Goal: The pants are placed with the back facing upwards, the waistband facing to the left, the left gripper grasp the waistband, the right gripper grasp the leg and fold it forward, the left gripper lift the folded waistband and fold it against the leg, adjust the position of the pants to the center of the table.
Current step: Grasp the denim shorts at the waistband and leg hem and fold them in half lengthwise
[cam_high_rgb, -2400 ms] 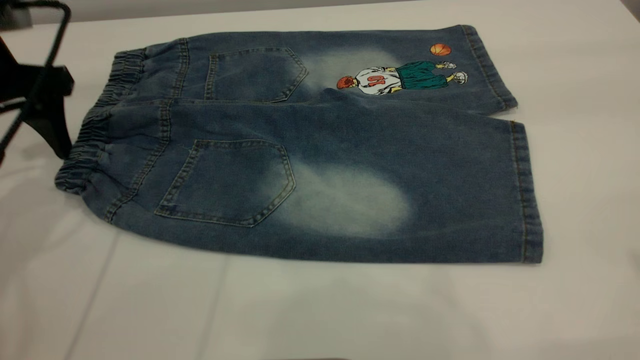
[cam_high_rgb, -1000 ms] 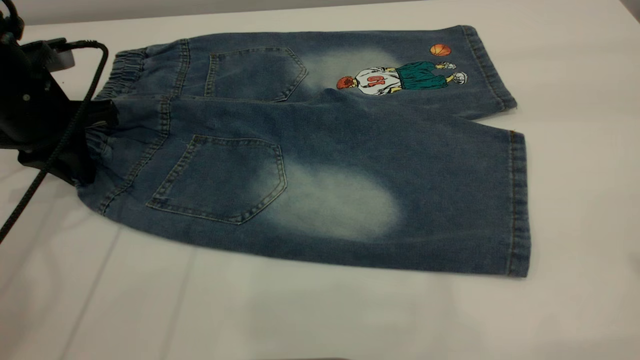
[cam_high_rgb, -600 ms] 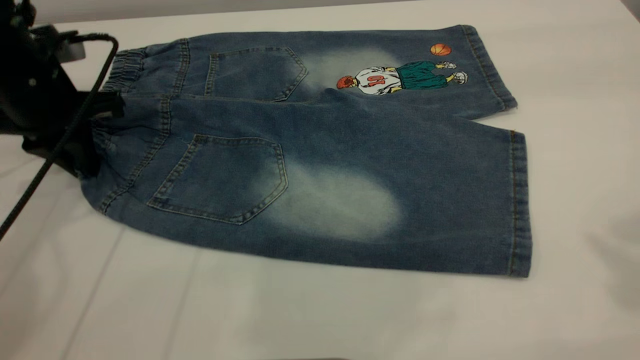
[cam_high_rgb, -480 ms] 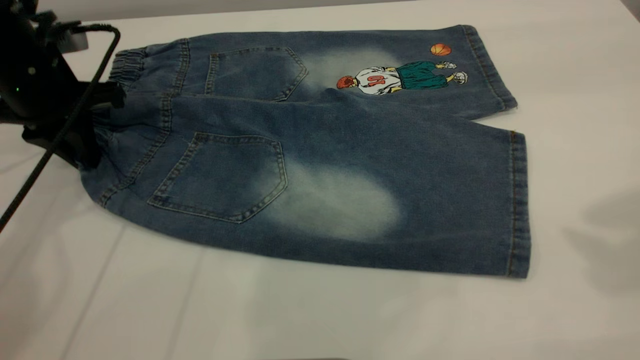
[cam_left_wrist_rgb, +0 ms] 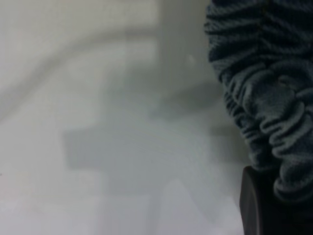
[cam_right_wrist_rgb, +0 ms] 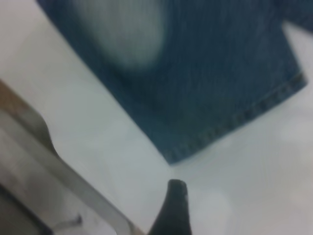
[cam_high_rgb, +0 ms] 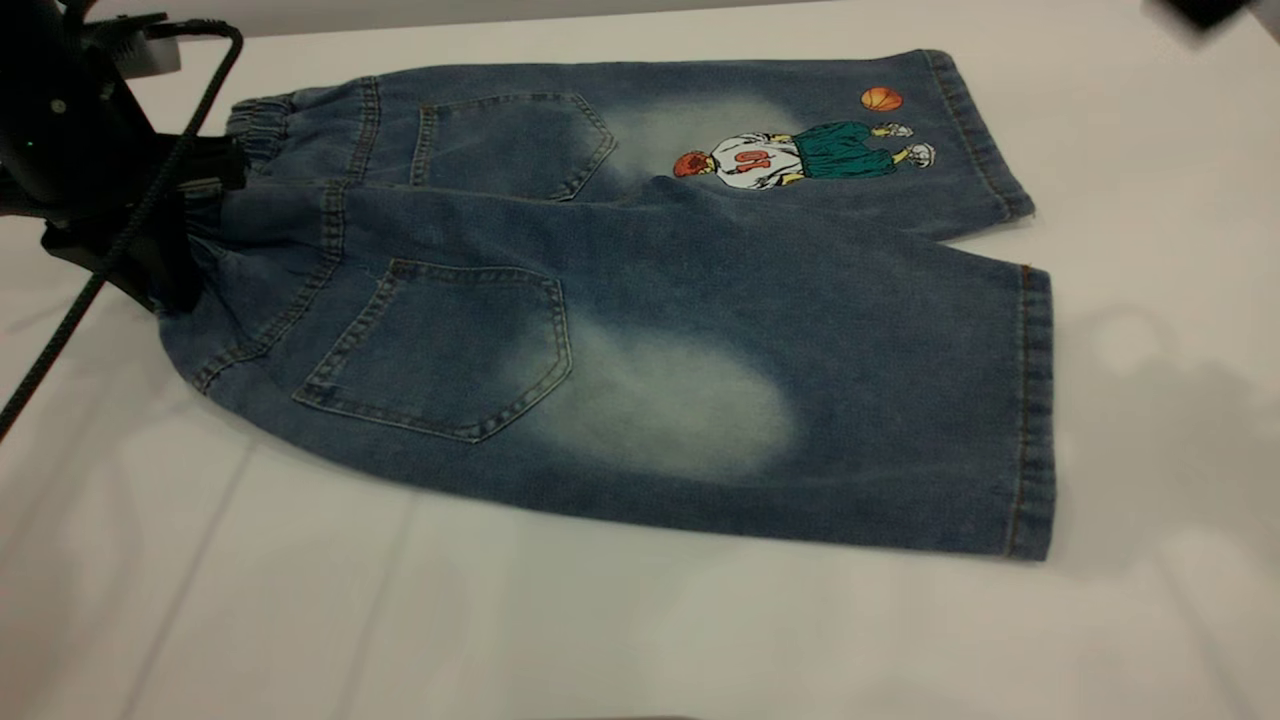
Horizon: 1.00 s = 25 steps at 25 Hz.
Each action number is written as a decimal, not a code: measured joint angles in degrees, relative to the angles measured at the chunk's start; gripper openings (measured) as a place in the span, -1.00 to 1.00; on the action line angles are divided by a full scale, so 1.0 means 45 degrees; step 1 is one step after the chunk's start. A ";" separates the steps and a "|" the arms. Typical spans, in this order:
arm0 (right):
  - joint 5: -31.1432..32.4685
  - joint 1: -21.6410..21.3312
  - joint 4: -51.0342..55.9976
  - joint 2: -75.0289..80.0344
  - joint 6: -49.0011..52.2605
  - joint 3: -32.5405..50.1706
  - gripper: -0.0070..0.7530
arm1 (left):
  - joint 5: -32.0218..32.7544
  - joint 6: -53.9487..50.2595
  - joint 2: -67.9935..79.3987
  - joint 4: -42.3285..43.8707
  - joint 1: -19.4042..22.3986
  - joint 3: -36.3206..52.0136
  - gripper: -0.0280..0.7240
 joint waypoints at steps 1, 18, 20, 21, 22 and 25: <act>-0.0009 0.0340 -0.0339 0.0311 0.0319 0.0000 0.58 | 0.0000 0.0016 0.0000 0.0000 0.0000 0.0000 -0.72; -0.3392 0.1848 -0.1035 0.3423 0.2780 0.2365 0.58 | -0.0012 0.0103 0.0000 -0.0013 0.0000 0.0000 -0.72; -0.4260 0.1848 -0.0997 0.3599 0.2780 0.2632 0.58 | -0.0012 0.0103 0.0000 -0.0013 0.0000 0.0000 -0.72; -0.4637 0.1848 -0.0979 0.3707 0.2780 0.2783 0.58 | -0.0012 0.0103 0.0000 -0.0013 0.0000 0.0000 -0.72; -0.4899 0.1848 -0.0968 0.3871 0.2780 0.2915 0.58 | -0.0012 0.0103 0.0000 -0.0013 0.0000 0.0000 -0.72; -0.5441 0.1848 -0.0894 0.4516 0.2780 0.3341 0.58 | -0.0012 0.0103 0.0000 -0.0013 0.0000 0.0000 -0.72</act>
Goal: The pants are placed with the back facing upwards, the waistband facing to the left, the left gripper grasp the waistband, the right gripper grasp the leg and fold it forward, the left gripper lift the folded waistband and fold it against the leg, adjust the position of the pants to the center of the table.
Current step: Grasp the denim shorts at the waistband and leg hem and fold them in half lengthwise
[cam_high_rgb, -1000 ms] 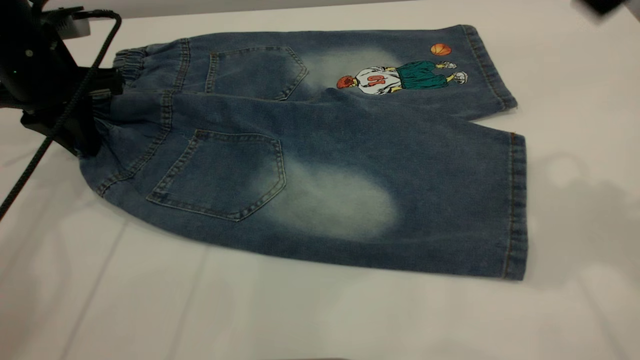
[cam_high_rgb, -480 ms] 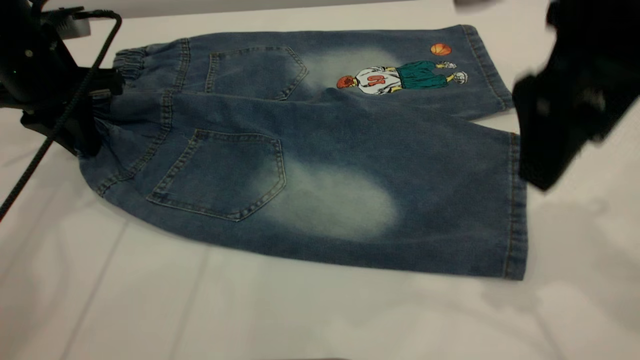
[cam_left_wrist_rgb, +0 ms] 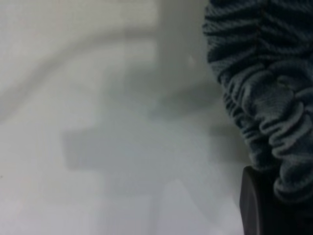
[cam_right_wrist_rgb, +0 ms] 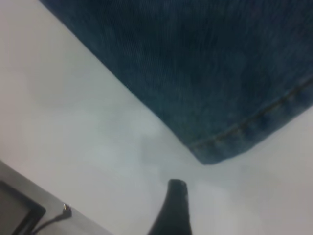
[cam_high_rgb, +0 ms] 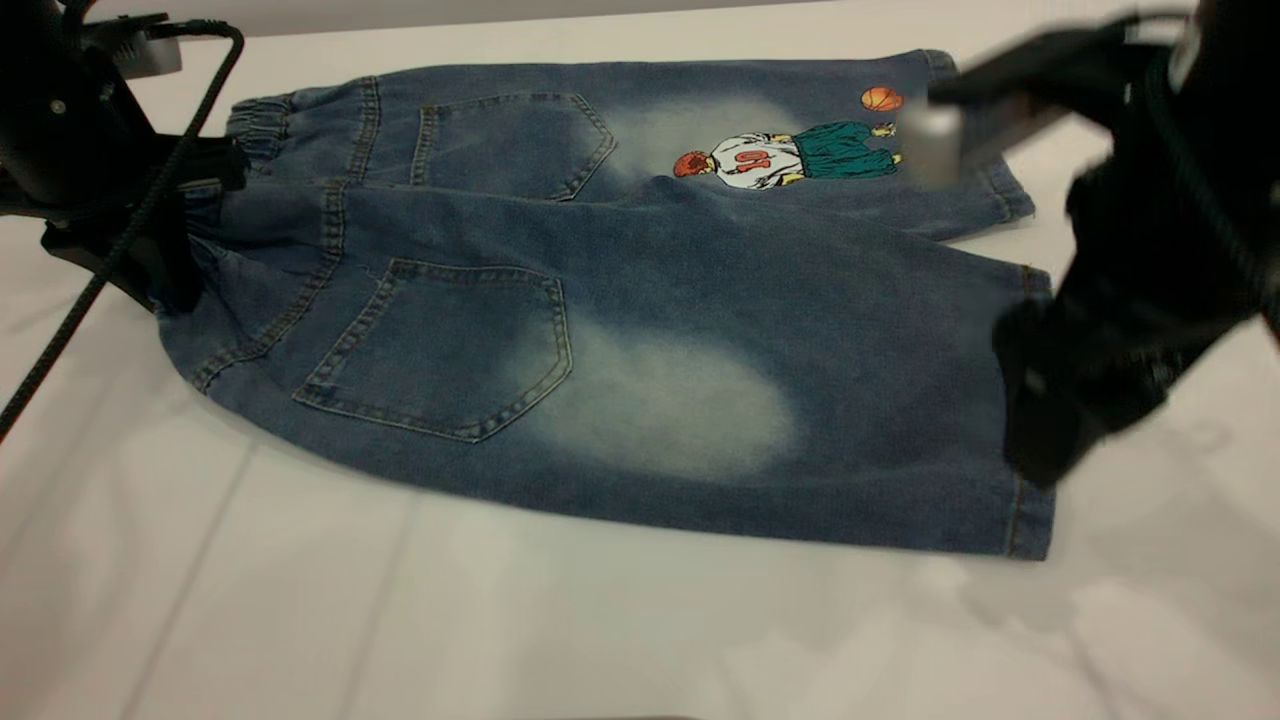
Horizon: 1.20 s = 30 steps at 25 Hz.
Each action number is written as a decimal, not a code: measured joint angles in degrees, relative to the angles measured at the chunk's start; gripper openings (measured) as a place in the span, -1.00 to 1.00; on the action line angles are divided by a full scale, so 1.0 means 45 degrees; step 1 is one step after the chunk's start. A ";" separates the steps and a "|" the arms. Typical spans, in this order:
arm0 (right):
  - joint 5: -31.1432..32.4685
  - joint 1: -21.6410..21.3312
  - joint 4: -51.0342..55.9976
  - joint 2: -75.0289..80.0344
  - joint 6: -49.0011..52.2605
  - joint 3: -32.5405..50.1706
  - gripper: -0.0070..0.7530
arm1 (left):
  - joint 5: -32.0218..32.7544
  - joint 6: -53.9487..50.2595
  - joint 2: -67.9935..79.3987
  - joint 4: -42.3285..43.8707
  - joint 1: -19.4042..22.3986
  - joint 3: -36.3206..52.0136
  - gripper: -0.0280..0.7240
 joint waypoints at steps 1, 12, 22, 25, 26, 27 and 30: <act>-0.0149 0.0000 0.0091 0.0252 0.0000 0.0047 0.58 | 0.0000 0.0000 0.0000 0.0000 0.0000 0.0000 -0.72; -0.1616 0.0000 0.0544 0.2311 0.0000 0.0099 0.58 | 0.0000 0.0000 0.0000 0.0000 0.0000 0.0000 -0.72; -0.2391 0.0000 0.0679 0.2694 0.0015 0.0005 0.45 | 0.0000 0.0000 0.0000 -0.0023 0.0000 0.0000 -0.72; -0.2556 0.0000 0.0781 0.2720 0.0015 -0.0026 0.14 | 0.0000 0.0000 0.0000 -0.0088 0.0000 0.0000 -0.72; -0.2599 0.0000 0.0798 0.2725 0.0015 -0.0026 -0.02 | 0.0000 0.0000 0.0000 -0.0175 0.0000 0.0000 -0.72; -0.2600 0.0000 0.0824 0.2735 0.0015 -0.0026 -0.21 | 0.0000 0.0000 0.0000 -0.0257 0.0000 0.0000 -0.72; -0.2503 0.0011 0.1028 0.2735 0.0015 -0.0026 -0.75 | 0.0000 0.0000 0.0000 -0.0329 0.0000 0.0000 -0.72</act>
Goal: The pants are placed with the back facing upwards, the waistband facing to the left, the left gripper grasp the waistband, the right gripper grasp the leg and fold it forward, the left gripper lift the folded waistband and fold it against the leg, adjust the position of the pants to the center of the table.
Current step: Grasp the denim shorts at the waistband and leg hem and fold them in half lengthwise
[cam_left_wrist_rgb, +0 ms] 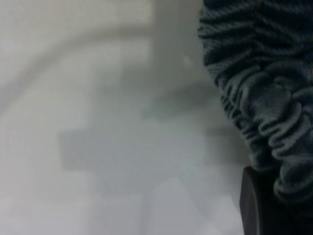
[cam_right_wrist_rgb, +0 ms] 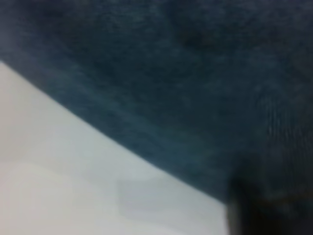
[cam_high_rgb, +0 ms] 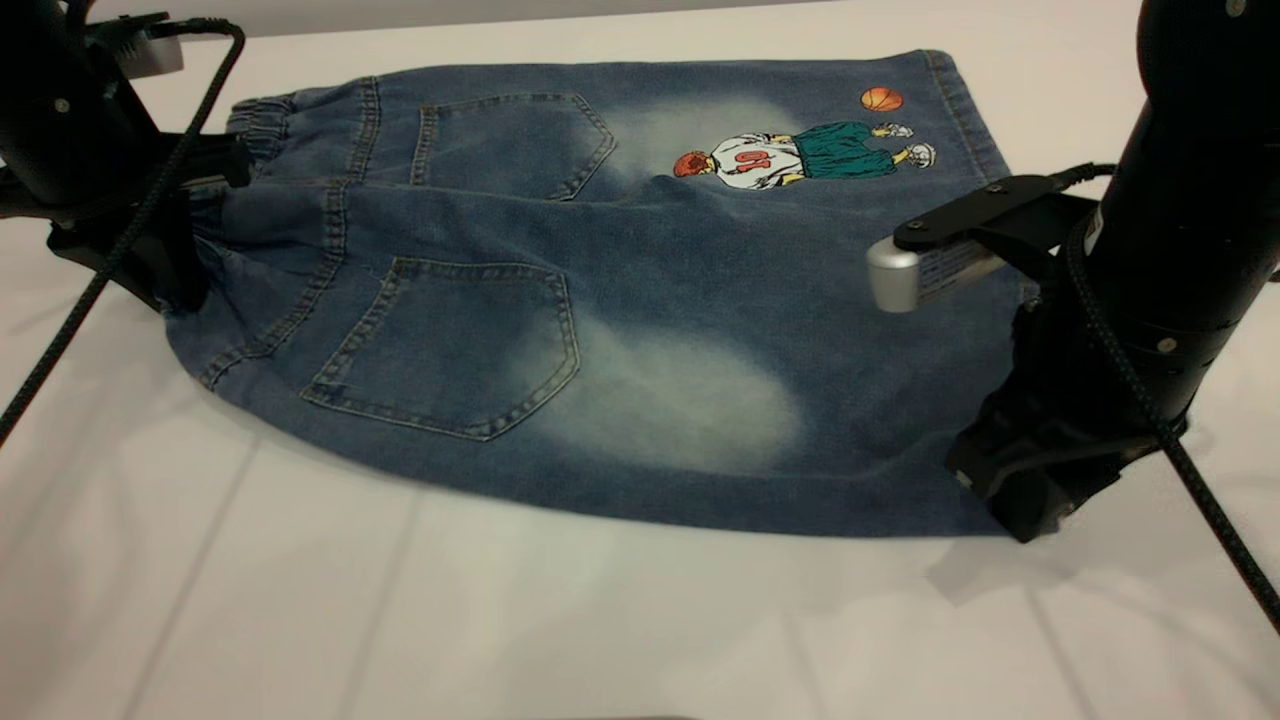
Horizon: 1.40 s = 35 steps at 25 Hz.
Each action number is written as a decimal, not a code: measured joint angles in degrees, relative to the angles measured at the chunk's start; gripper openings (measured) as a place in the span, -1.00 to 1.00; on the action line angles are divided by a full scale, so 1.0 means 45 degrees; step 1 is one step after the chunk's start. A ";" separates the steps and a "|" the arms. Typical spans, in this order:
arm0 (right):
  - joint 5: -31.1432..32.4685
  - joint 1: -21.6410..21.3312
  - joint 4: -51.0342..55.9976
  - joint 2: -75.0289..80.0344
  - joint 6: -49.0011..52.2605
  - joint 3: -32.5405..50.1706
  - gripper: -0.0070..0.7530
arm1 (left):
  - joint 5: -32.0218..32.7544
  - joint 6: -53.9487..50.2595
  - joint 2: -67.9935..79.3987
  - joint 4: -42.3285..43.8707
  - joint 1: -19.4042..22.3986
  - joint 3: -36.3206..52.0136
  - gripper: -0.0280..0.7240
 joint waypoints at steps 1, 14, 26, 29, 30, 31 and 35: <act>0.0045 0.0013 0.0068 -0.0015 0.0000 0.0000 -0.84 | 0.0000 0.0000 0.0000 0.0000 0.0000 0.0000 -0.72; 0.2306 0.0002 -0.0052 -0.3279 0.0000 -0.1931 -0.93 | 0.0132 0.0000 -0.0966 -0.0741 0.0000 0.0000 -0.72; 0.2136 -0.1777 0.0562 -0.3345 0.0062 -0.4057 -0.92 | -0.0175 0.0000 -0.1693 -0.3501 0.0000 0.0000 -0.72; 0.2088 -0.2186 0.0763 -0.3345 0.0077 -0.4344 -0.92 | -0.0484 0.0000 -0.1693 -0.4598 0.0000 0.0000 -0.72; 0.2013 -0.2278 0.0796 -0.3345 0.0077 -0.4388 -0.92 | -0.0568 0.0000 -0.1693 -0.4991 0.0000 0.0000 -0.72; 0.1904 -0.2387 0.0836 -0.3345 0.0077 -0.4415 -0.92 | -0.0683 0.0000 -0.1693 -0.5325 0.0000 0.0000 -0.72; 0.1284 -0.2661 0.0926 -0.3169 0.0087 -0.4415 -0.92 | -0.1203 -0.0041 -0.1693 -0.7072 0.0013 0.0000 -0.72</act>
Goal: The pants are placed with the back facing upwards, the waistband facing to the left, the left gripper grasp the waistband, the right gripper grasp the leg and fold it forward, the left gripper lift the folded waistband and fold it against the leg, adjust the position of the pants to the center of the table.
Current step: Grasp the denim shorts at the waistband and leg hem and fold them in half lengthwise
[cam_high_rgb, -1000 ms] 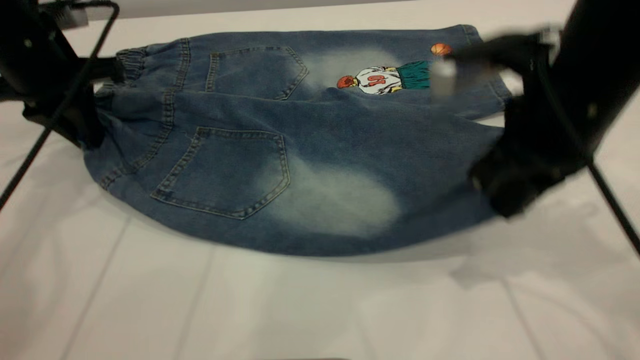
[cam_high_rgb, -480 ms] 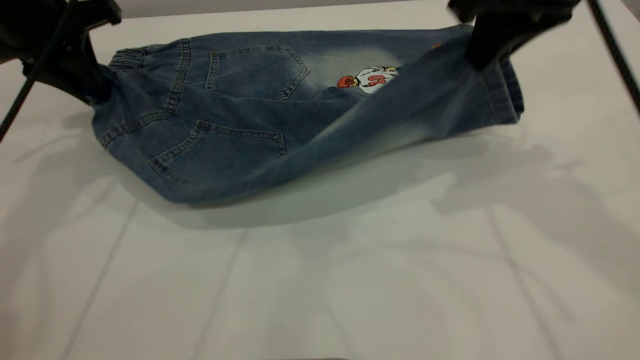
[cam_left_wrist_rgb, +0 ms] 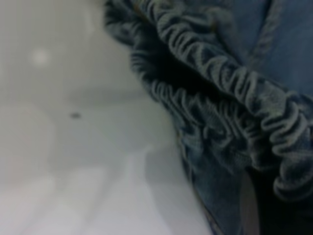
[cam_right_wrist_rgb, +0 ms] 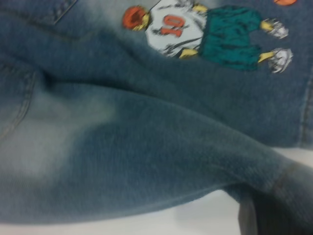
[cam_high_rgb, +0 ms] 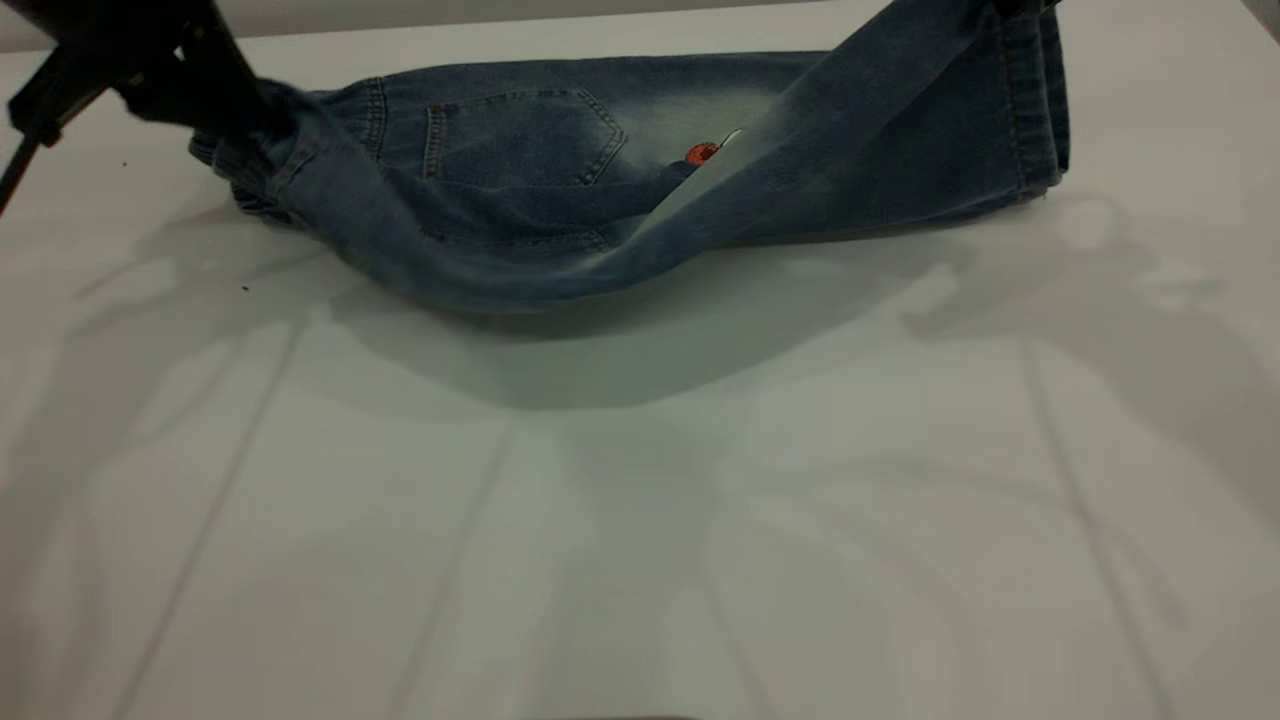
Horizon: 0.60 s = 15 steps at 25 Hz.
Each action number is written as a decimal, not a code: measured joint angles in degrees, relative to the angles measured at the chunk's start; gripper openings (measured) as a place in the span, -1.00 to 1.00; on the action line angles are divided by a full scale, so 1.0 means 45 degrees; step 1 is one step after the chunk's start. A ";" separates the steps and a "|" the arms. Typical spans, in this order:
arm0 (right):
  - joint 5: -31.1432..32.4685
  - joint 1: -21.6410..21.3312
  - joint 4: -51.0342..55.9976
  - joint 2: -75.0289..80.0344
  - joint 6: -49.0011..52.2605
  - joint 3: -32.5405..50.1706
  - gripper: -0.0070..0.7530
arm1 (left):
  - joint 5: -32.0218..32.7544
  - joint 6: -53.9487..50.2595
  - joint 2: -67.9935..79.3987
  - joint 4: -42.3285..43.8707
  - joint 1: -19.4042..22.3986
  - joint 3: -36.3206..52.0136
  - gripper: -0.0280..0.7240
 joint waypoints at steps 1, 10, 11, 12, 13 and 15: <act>-0.0180 -0.0027 0.0041 0.0106 0.0000 0.0000 -0.92 | -0.0217 0.0001 0.0000 -0.0585 0.0000 0.0000 -0.72; -0.0556 -0.0027 0.0439 0.0845 -0.0091 -0.0919 -0.92 | -0.2222 0.0320 0.0000 -0.4559 0.0010 0.0000 -0.72; -0.0573 -0.0041 0.0465 0.0957 -0.0091 -0.1093 -0.92 | -0.2415 0.0333 0.0000 -0.4955 0.0010 0.0000 -0.72; -0.0585 -0.0041 0.0489 0.1113 -0.0091 -0.1300 -0.92 | -0.2610 0.0358 0.0000 -0.5309 0.0010 0.0000 -0.72; -0.0612 -0.0041 0.0489 0.1255 -0.0091 -0.1495 -0.92 | -0.2784 0.0358 0.0000 -0.5637 0.0010 0.0000 -0.72; -0.0662 -0.0041 0.0489 0.1642 -0.0091 -0.1807 -0.92 | -0.3198 0.0368 0.0000 -0.6168 0.0010 0.0000 -0.72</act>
